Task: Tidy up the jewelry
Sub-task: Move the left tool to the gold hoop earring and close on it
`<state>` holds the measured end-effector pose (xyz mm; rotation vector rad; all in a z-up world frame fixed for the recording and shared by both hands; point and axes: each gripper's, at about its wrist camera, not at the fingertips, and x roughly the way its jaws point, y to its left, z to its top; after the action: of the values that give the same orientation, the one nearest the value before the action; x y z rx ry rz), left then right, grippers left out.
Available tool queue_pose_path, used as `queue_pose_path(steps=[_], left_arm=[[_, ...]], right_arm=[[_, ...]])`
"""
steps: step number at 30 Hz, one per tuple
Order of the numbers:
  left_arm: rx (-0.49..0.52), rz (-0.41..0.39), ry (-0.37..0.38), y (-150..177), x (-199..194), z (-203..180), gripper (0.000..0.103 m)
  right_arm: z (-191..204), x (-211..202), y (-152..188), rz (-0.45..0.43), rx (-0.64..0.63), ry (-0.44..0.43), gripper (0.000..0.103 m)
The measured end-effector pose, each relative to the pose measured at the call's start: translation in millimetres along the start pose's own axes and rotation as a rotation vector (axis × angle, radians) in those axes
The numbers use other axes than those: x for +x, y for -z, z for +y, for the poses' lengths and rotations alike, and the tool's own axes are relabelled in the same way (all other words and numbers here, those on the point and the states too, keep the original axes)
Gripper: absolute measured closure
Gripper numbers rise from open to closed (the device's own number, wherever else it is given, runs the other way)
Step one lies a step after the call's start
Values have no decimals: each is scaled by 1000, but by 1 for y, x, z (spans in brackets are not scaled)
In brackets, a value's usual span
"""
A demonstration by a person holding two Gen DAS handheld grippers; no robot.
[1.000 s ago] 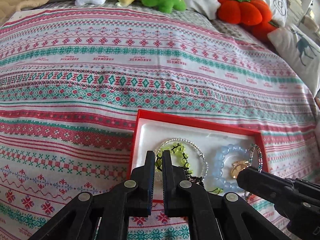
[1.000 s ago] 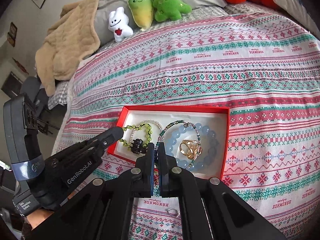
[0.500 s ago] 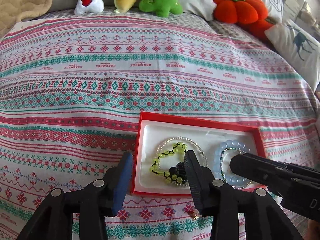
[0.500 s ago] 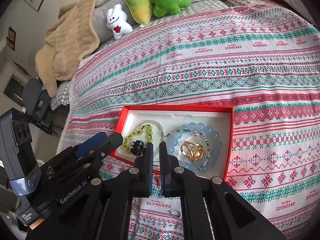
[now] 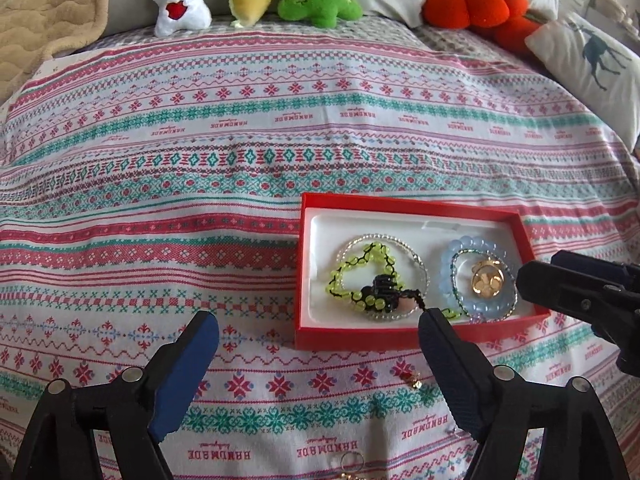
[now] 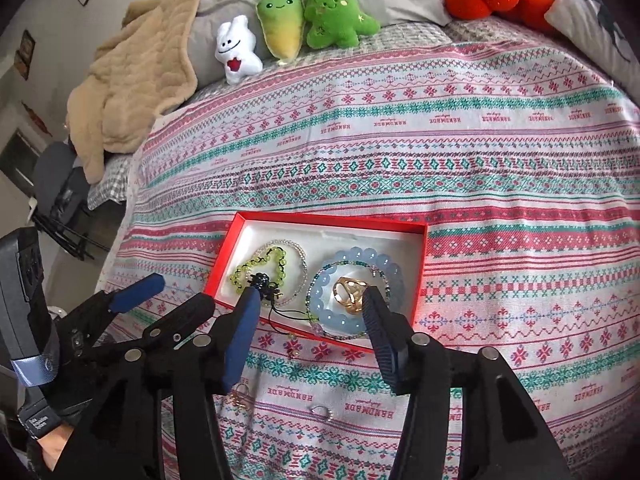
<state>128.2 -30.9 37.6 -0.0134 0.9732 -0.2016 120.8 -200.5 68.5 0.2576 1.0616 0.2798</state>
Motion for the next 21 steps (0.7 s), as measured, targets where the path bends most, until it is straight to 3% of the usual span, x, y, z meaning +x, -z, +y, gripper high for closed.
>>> queue_pose_path(steps=[10,21], left_arm=[[38,76,-43,27,2,7,13],[102,150,-34,56,5,6,13]], right_arm=[[7,-16,29,-2,-89,75,40],[-1,-6,61,78,-141,139,39]])
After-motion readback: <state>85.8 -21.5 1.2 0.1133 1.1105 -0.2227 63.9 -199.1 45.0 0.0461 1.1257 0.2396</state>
